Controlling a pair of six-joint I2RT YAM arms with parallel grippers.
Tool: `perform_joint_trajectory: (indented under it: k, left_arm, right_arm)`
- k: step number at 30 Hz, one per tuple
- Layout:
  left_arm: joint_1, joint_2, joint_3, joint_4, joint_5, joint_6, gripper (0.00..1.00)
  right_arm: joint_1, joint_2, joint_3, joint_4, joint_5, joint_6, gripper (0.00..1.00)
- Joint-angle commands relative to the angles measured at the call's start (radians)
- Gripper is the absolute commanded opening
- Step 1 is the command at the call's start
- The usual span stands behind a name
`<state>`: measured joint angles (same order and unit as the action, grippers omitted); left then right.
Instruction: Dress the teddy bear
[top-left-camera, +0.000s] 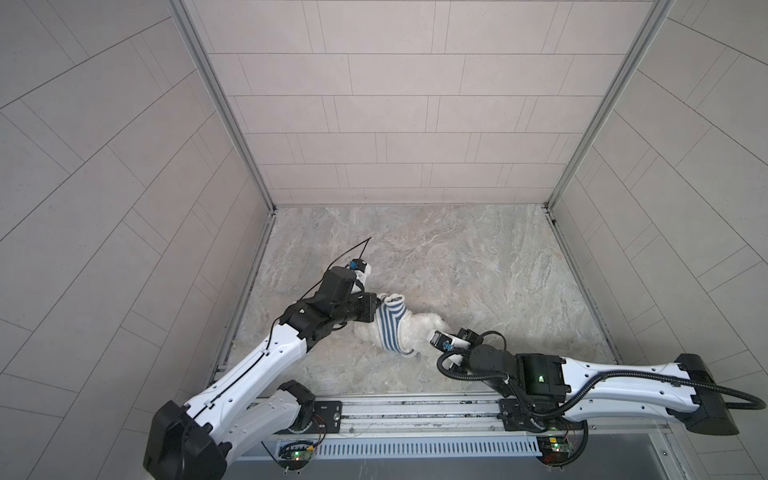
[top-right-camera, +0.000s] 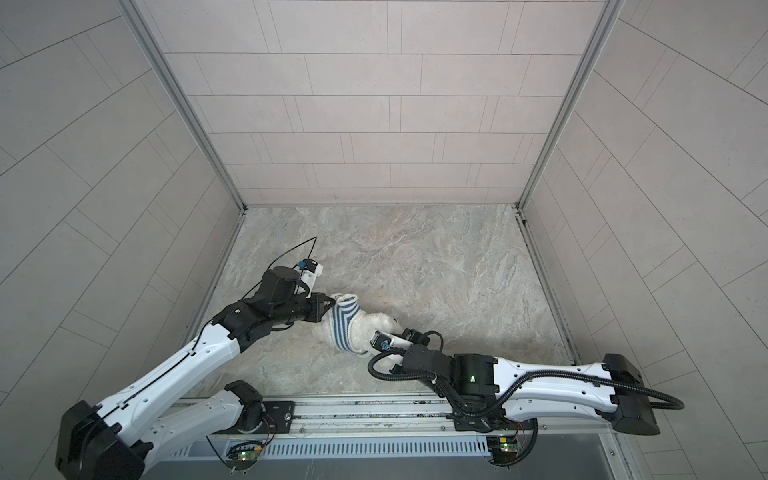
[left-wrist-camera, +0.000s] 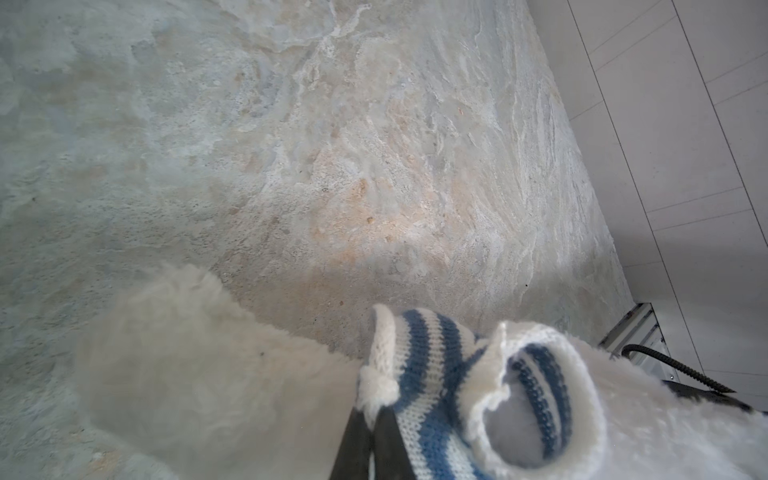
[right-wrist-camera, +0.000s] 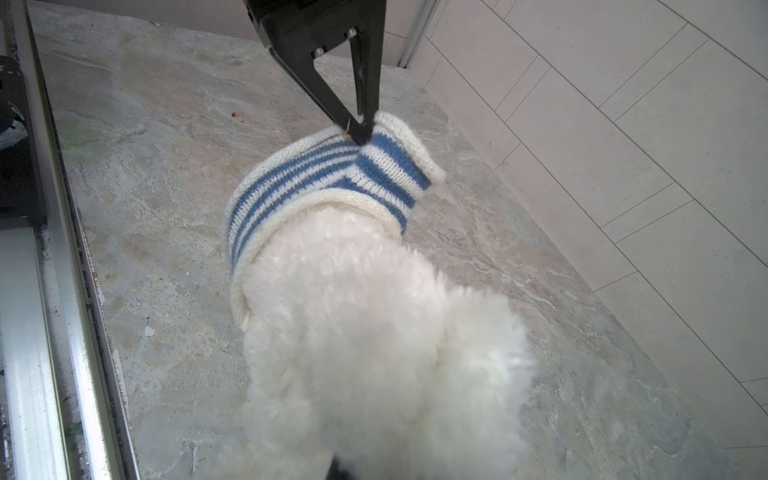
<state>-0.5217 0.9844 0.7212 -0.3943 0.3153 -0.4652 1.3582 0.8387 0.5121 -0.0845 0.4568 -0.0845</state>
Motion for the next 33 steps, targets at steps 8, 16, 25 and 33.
perform_joint_trajectory:
  k: [8,16,25,33]
  left_arm:
    - [0.122,-0.043,-0.086,0.056,-0.004,-0.072,0.0]
    - [0.149,-0.006,-0.092,0.178,0.121,-0.094,0.0]
    - [0.191,0.014,-0.112,0.131,0.045,-0.103,0.0]
    - [0.147,0.048,-0.089,0.2,0.088,-0.102,0.05]
  right_arm:
    - [0.054,-0.03,-0.018,0.063,0.064,-0.068,0.0]
    - [0.074,0.005,0.011,0.033,0.052,-0.094,0.0]
    - [0.106,0.024,0.025,0.048,0.061,-0.128,0.0]
    - [0.117,-0.018,0.023,0.035,0.08,-0.129,0.0]
